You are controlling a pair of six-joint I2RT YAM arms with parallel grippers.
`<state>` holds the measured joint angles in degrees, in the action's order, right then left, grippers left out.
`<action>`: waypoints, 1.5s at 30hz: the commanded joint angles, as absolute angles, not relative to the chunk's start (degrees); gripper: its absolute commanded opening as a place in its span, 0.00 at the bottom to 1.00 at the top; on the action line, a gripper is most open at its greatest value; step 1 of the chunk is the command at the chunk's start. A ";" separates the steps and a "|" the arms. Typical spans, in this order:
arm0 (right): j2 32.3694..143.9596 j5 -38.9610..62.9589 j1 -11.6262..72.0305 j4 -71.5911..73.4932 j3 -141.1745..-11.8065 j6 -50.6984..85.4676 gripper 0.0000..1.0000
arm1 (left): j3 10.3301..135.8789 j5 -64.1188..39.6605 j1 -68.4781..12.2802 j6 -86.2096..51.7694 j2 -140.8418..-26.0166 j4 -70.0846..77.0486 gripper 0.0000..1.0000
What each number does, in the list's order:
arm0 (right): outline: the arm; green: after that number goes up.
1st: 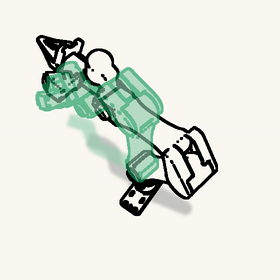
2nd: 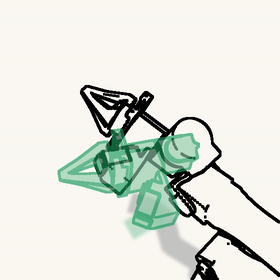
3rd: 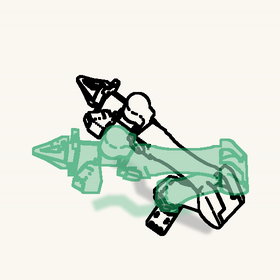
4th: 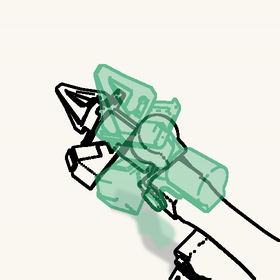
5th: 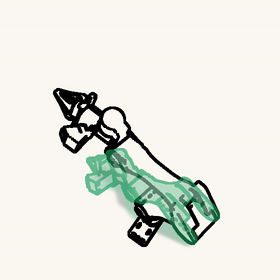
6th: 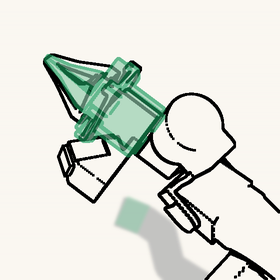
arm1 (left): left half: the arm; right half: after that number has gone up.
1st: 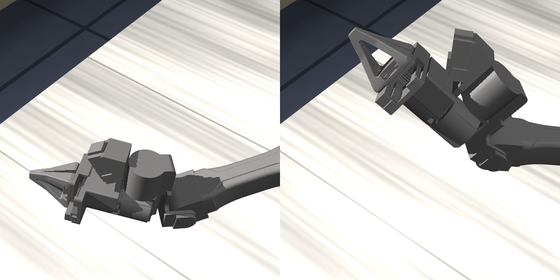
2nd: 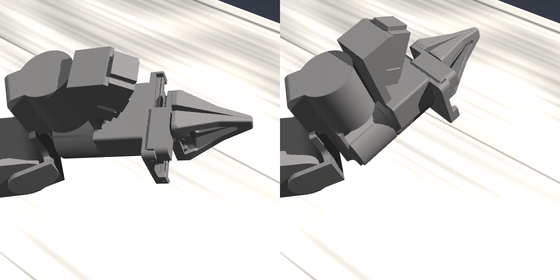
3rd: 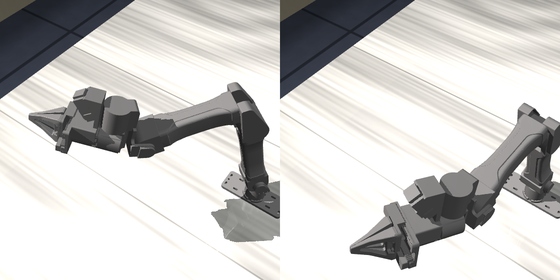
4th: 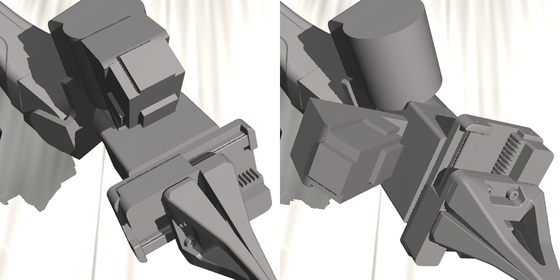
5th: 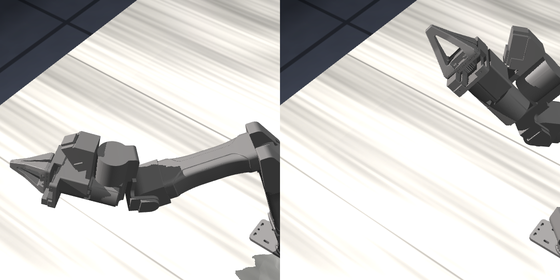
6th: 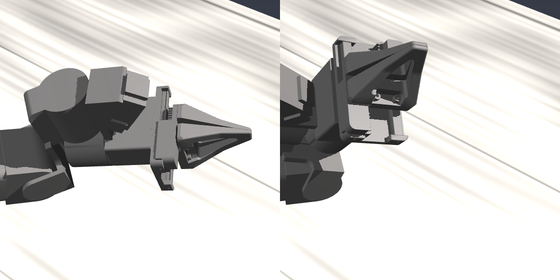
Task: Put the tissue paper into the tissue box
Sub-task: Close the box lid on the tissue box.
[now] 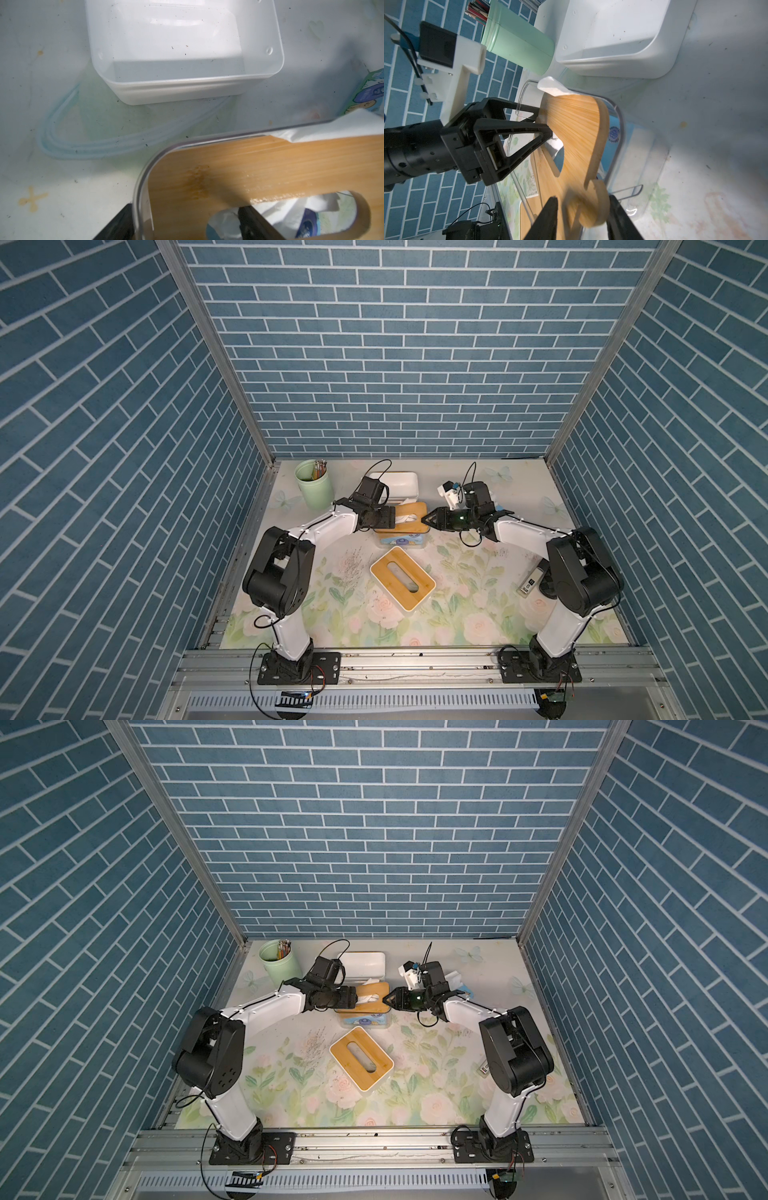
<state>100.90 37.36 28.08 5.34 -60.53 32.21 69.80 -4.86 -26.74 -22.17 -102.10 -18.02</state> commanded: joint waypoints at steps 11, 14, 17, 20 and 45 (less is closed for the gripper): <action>99.93 34.04 33.37 -1.93 -65.65 27.69 0.39 | 72.25 0.53 -30.96 -24.26 -102.91 -18.90 0.81; 99.43 34.12 32.49 -1.74 -65.52 27.47 0.39 | 72.15 0.32 -30.90 -24.29 -102.64 -18.81 0.81; 99.05 34.56 32.52 -0.56 -65.39 27.05 0.40 | 72.40 -1.07 -30.77 -24.26 -102.44 -18.49 0.82; 99.27 34.00 32.32 -2.06 -65.65 26.01 0.42 | 72.36 -3.88 -29.80 -24.45 -101.99 -17.53 0.83; 98.44 34.28 30.02 -2.29 -64.07 24.87 0.47 | 67.10 -5.01 -25.25 -22.24 -97.59 -15.66 0.96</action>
